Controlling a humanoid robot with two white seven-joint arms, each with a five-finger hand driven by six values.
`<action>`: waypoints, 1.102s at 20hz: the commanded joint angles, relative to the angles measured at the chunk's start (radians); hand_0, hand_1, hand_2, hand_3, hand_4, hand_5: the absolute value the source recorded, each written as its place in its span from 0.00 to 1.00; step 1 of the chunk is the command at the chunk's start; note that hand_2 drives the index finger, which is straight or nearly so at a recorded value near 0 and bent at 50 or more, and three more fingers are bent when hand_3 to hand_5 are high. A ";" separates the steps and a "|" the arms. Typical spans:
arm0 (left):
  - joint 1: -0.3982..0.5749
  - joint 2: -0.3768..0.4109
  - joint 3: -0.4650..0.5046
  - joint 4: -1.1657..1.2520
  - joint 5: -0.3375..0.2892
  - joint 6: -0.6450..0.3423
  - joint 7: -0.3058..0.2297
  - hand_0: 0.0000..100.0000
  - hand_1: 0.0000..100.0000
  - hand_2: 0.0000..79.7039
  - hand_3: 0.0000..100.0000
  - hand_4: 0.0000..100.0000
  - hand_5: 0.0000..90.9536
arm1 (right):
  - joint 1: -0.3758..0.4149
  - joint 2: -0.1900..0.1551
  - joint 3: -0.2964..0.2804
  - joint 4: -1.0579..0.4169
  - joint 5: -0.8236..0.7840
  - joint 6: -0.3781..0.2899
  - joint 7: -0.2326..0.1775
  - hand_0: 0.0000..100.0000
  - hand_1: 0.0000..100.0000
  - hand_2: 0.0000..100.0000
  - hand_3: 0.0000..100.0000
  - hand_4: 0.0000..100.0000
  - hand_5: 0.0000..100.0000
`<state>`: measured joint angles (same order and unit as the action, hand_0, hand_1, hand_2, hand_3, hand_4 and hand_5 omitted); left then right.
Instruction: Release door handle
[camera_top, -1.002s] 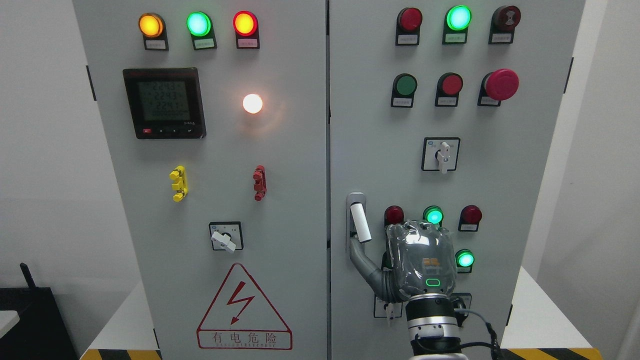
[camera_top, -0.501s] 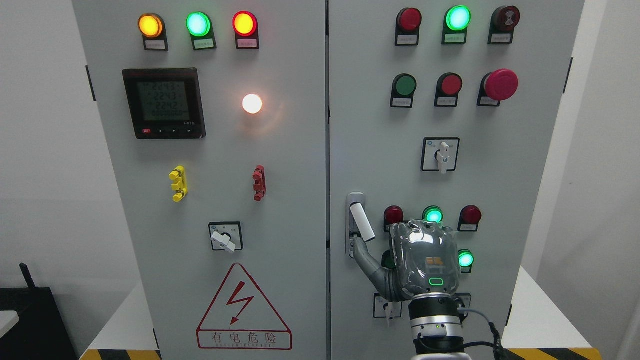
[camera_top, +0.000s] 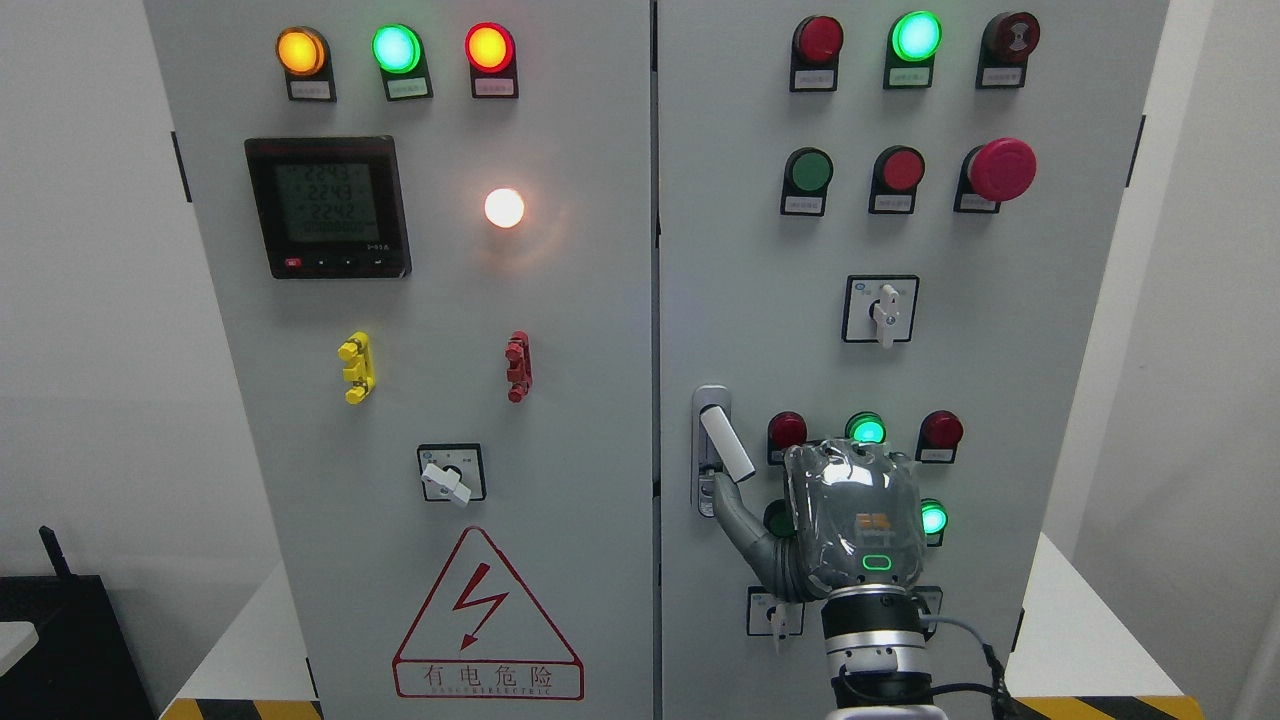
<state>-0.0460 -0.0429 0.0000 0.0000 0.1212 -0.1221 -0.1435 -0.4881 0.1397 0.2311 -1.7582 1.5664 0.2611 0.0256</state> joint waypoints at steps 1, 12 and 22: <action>0.000 0.000 0.011 0.017 0.000 0.001 0.001 0.12 0.39 0.00 0.00 0.00 0.00 | 0.000 -0.002 -0.006 -0.010 0.001 0.000 0.005 0.35 0.10 0.98 1.00 0.91 0.90; 0.000 0.000 0.011 0.017 0.000 0.001 0.001 0.12 0.39 0.00 0.00 0.00 0.00 | 0.000 -0.002 -0.027 -0.014 0.008 -0.013 0.005 0.35 0.11 0.98 1.00 0.91 0.90; 0.002 0.000 0.011 0.017 0.000 0.001 0.001 0.12 0.39 0.00 0.00 0.00 0.00 | -0.001 -0.003 -0.038 -0.020 0.008 -0.014 0.007 0.36 0.11 0.97 1.00 0.91 0.90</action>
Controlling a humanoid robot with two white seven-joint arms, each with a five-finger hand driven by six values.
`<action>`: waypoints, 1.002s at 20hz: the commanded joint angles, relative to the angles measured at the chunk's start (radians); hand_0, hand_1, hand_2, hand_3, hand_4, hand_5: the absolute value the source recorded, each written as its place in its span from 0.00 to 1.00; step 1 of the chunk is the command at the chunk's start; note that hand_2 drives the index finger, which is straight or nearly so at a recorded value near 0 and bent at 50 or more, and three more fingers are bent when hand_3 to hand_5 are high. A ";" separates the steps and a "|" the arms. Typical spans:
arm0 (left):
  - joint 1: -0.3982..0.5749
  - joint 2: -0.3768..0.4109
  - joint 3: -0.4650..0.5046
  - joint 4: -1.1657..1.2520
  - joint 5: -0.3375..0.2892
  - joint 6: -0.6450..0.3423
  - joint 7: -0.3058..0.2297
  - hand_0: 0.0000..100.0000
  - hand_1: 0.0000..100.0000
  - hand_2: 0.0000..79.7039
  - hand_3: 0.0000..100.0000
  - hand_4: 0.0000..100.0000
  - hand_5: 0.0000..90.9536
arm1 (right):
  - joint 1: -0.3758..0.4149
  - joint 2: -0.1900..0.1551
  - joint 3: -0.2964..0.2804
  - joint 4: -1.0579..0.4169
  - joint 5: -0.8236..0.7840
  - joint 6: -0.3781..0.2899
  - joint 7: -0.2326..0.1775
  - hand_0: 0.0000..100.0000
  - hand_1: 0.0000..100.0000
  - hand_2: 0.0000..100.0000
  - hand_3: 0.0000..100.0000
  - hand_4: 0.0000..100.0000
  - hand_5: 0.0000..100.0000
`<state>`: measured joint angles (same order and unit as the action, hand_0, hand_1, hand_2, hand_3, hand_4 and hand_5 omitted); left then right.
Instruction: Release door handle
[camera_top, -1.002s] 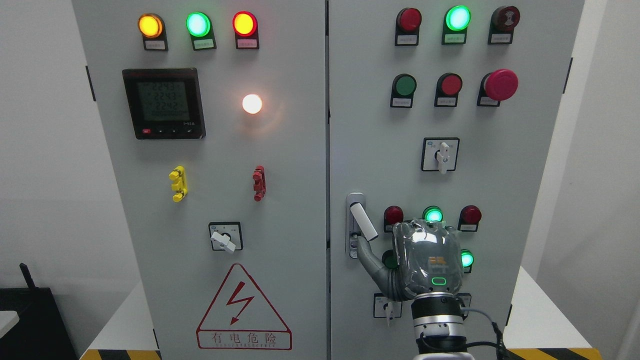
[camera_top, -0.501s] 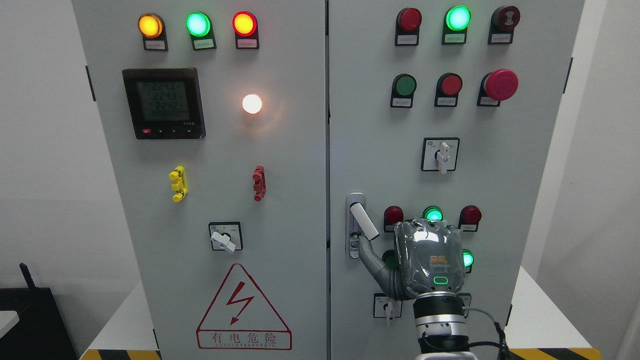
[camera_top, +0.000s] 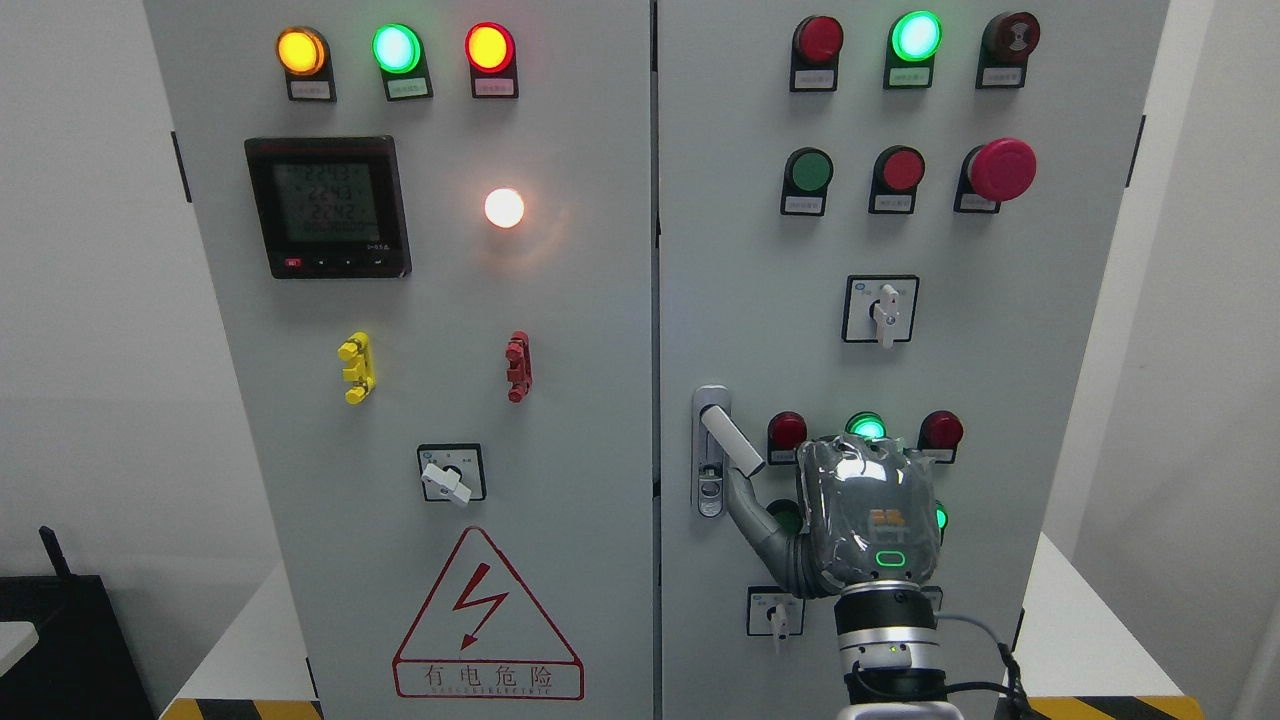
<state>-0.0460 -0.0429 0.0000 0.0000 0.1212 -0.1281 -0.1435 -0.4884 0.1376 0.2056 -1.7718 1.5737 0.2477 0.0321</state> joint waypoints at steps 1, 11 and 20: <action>0.000 0.000 0.011 0.017 0.000 0.007 0.001 0.12 0.39 0.00 0.00 0.00 0.00 | -0.002 -0.003 -0.012 -0.006 0.000 -0.001 0.000 0.36 0.11 0.97 1.00 0.91 0.90; 0.000 0.000 0.011 0.017 0.000 0.007 0.001 0.12 0.39 0.00 0.00 0.00 0.00 | -0.006 -0.003 -0.018 -0.005 0.002 -0.002 0.000 0.36 0.11 0.97 1.00 0.91 0.90; 0.002 0.000 0.011 0.017 0.000 0.007 0.001 0.12 0.39 0.00 0.00 0.00 0.00 | -0.021 -0.001 -0.025 -0.005 0.002 -0.001 0.002 0.36 0.12 0.96 1.00 0.91 0.90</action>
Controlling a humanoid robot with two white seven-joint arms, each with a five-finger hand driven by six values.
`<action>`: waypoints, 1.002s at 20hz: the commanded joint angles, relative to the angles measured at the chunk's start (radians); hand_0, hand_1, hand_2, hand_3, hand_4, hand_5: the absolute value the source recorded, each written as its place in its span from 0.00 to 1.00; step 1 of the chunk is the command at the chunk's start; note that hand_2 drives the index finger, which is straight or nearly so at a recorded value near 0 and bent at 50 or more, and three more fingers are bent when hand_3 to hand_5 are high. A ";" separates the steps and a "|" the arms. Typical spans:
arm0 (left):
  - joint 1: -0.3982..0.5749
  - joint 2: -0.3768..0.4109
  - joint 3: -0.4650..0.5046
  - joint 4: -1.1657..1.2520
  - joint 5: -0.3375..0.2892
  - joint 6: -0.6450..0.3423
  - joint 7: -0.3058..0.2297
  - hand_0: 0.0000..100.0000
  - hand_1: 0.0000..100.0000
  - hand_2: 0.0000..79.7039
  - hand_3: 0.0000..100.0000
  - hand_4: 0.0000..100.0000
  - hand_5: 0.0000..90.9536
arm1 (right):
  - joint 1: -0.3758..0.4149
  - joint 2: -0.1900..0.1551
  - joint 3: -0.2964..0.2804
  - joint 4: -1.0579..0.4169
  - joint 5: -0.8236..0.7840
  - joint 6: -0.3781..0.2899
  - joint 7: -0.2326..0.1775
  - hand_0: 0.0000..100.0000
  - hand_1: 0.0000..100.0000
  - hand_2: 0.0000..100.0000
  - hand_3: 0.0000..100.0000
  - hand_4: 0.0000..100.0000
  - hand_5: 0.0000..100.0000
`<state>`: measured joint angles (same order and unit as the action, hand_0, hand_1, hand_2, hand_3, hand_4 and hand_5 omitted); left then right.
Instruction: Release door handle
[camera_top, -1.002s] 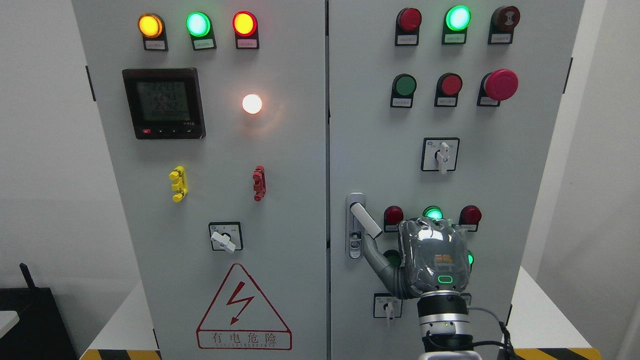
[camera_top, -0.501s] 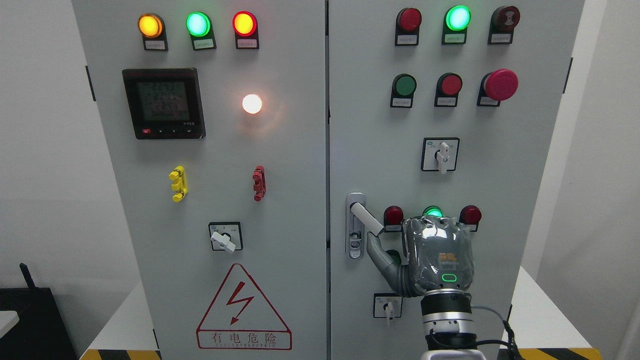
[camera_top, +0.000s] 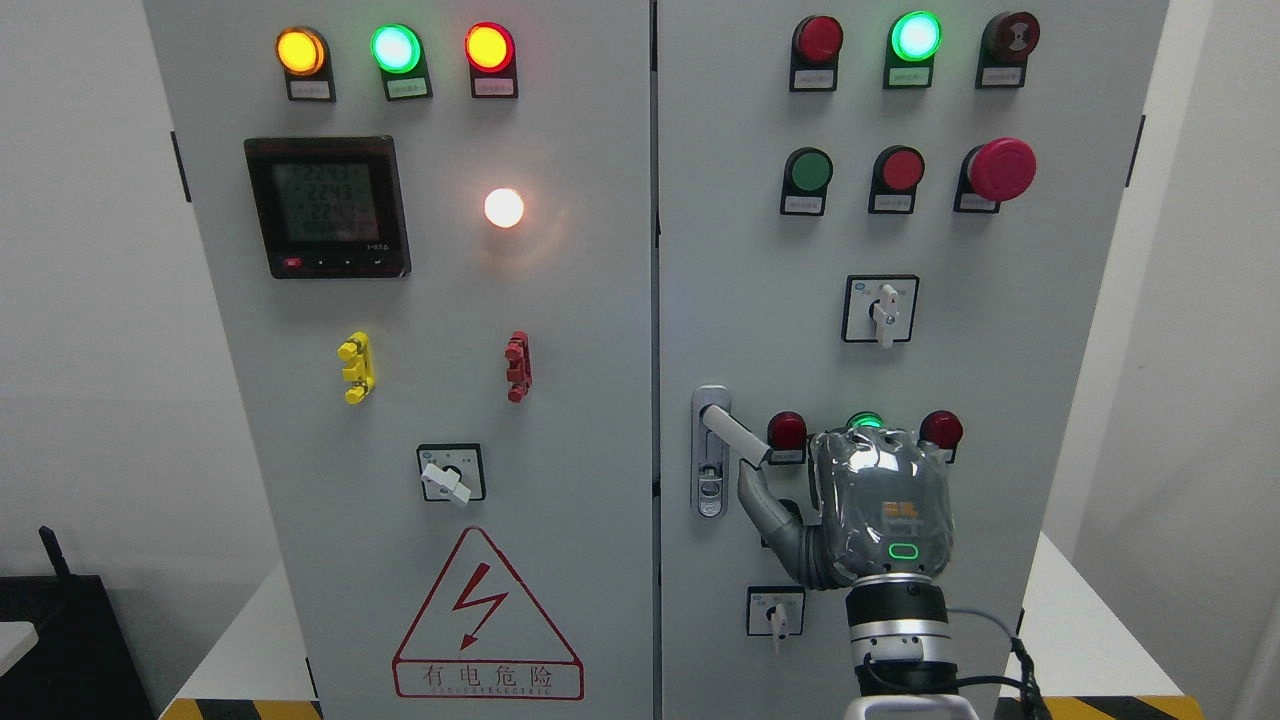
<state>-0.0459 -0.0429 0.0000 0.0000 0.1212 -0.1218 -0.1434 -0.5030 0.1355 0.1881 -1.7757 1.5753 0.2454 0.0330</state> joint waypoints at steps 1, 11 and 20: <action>0.000 0.000 0.011 0.017 0.000 0.001 0.001 0.12 0.39 0.00 0.00 0.00 0.00 | -0.006 -0.001 -0.007 -0.001 0.000 0.000 0.001 0.36 0.12 0.96 1.00 0.91 0.90; 0.001 0.000 0.011 0.017 0.000 0.001 0.001 0.12 0.39 0.00 0.00 0.00 0.00 | -0.011 -0.001 -0.009 -0.001 0.000 0.002 0.002 0.36 0.12 0.96 1.00 0.91 0.90; 0.000 0.000 0.011 0.017 0.000 0.001 0.001 0.12 0.39 0.00 0.00 0.00 0.00 | -0.019 0.001 -0.021 -0.001 0.000 -0.018 0.002 0.36 0.12 0.96 1.00 0.91 0.90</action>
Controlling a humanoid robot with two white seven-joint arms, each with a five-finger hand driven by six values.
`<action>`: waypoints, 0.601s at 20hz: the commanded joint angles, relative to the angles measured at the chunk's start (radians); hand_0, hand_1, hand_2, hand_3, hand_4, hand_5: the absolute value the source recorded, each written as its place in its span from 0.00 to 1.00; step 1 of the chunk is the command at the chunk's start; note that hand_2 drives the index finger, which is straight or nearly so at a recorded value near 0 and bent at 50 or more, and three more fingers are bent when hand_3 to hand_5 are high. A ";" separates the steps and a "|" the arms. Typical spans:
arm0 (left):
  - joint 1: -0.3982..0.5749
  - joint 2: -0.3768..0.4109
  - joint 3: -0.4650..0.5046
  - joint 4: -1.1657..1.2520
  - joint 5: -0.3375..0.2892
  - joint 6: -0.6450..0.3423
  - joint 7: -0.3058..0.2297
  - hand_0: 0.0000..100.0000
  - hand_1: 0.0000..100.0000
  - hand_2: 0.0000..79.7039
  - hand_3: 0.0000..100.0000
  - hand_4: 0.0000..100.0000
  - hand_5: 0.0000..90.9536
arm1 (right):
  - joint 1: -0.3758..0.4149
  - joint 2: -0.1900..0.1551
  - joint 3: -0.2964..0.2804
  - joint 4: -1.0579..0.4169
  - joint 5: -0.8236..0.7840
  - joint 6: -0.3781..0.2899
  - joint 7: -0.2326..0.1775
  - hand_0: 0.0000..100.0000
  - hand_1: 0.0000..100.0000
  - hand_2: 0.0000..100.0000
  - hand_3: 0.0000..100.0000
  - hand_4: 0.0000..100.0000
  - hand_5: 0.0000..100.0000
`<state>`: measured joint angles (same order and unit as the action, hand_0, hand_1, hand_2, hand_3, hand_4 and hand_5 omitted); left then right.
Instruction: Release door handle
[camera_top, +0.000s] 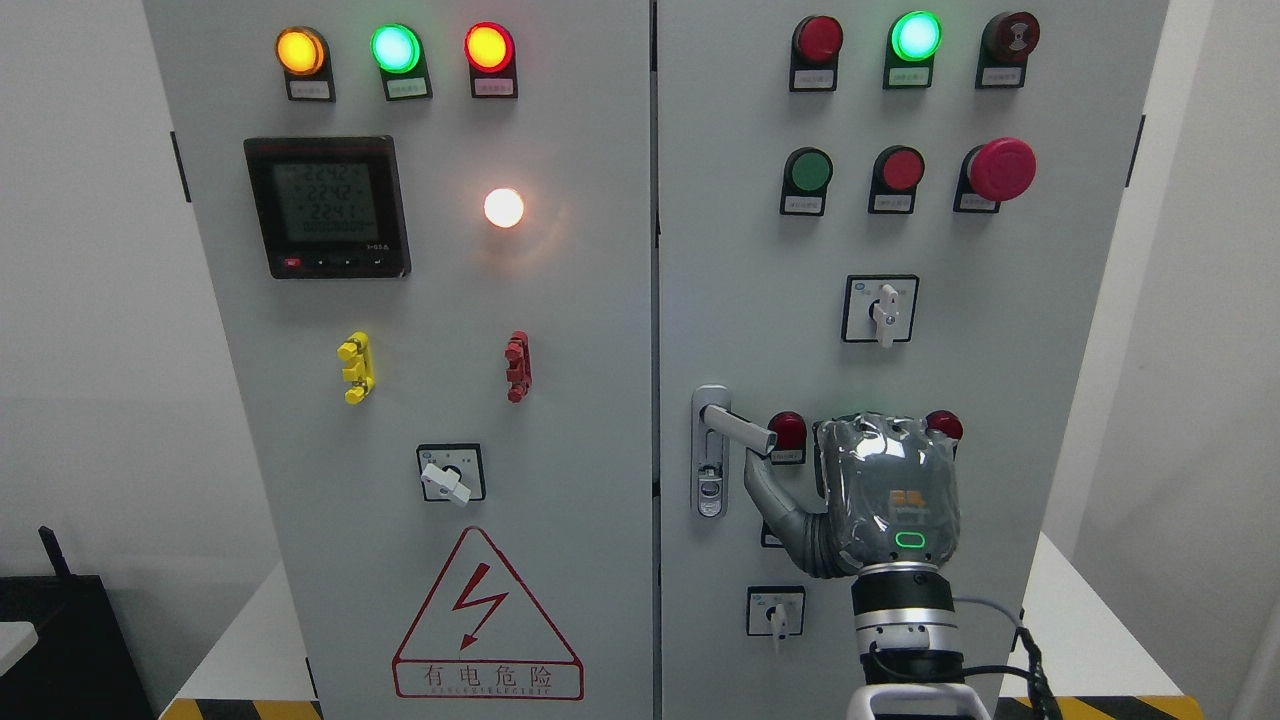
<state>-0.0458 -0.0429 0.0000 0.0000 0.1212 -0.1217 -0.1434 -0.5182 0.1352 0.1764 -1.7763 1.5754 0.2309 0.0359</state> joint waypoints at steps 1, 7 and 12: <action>0.000 0.000 0.011 0.017 0.000 0.000 0.001 0.12 0.39 0.00 0.00 0.00 0.00 | -0.002 0.001 -0.009 0.000 0.000 -0.004 -0.001 0.36 0.12 0.96 1.00 0.91 0.90; 0.000 0.000 0.011 0.017 0.000 -0.001 0.001 0.12 0.39 0.00 0.00 0.00 0.00 | -0.003 0.001 -0.009 0.000 0.000 -0.004 -0.001 0.36 0.12 0.96 1.00 0.91 0.90; 0.000 0.000 0.011 0.017 0.000 0.000 0.001 0.12 0.39 0.00 0.00 0.00 0.00 | -0.014 0.001 -0.009 0.000 0.000 -0.004 0.001 0.36 0.12 0.96 1.00 0.91 0.90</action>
<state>-0.0460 -0.0429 0.0000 0.0000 0.1212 -0.1216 -0.1434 -0.5232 0.1359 0.1704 -1.7763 1.5754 0.2277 0.0360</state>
